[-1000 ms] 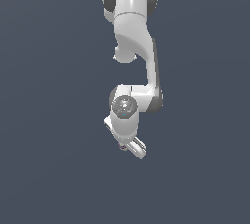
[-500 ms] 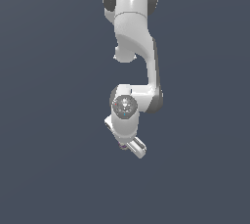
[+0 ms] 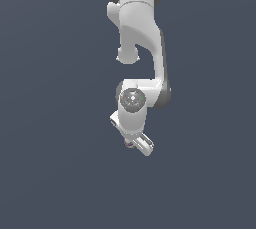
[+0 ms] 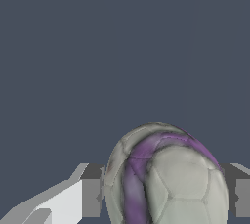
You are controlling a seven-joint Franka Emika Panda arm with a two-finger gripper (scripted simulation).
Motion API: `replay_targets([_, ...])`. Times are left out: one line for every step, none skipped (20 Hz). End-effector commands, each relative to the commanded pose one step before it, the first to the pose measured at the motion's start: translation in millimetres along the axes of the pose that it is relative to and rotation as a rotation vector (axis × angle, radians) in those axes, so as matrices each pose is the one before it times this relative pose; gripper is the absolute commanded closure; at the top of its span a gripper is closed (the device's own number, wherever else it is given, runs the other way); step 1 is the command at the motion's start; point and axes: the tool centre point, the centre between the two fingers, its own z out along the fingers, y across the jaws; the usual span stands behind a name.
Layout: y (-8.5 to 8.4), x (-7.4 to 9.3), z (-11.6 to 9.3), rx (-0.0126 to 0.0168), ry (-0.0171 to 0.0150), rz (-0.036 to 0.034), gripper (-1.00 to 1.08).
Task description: Pick up the object and move it to a goal position.
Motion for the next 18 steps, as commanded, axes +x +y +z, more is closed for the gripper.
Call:
replay_targets([0.09, -9.23, -11.34, 0.00199, 0.00143, -0.00055, 1.08])
replay_targets([0.39, -4.55, -4.86, 0.0, 0.0, 0.0, 1.08])
replay_targets([0.42, -4.92, -5.26, 0.0, 0.0, 0.0, 1.08])
replay_targets([0.44, -5.31, -5.72, 0.00038, -0.0003, -0.00007, 1.08])
replay_targets([0.48, -5.69, -6.09, 0.0, 0.0, 0.0, 1.08])
replay_targets([0.5, -6.08, -6.52, 0.0, 0.0, 0.0, 1.08])
replay_targets([0.53, -6.47, -6.95, 0.0, 0.0, 0.0, 1.08])
replay_targets([0.54, -6.65, -7.2, 0.00038, -0.0003, -0.00009, 1.08])
replay_targets([0.54, -6.71, -7.23, 0.0, 0.0, 0.0, 1.08])
replay_targets([0.54, -6.77, -7.31, 0.0, 0.0, 0.0, 1.08])
replay_targets([0.54, -6.83, -7.39, 0.0, 0.0, 0.0, 1.08])
replay_targets([0.53, -6.89, -7.47, 0.0, 0.0, 0.0, 1.08])
replay_targets([0.53, -6.94, -7.56, 0.0, 0.0, 0.0, 1.08])
replay_targets([0.53, -7.0, -7.64, 0.0, 0.0, 0.0, 1.08])
replay_targets([0.53, -7.06, -7.72, 0.0, 0.0, 0.0, 1.08])
replay_targets([0.53, -7.11, -7.81, 0.0, 0.0, 0.0, 1.08])
replay_targets([0.52, -7.17, -7.91, 0.0, 0.0, 0.0, 1.08])
replay_targets([0.52, -7.24, -8.01, 0.0, 0.0, 0.0, 1.08])
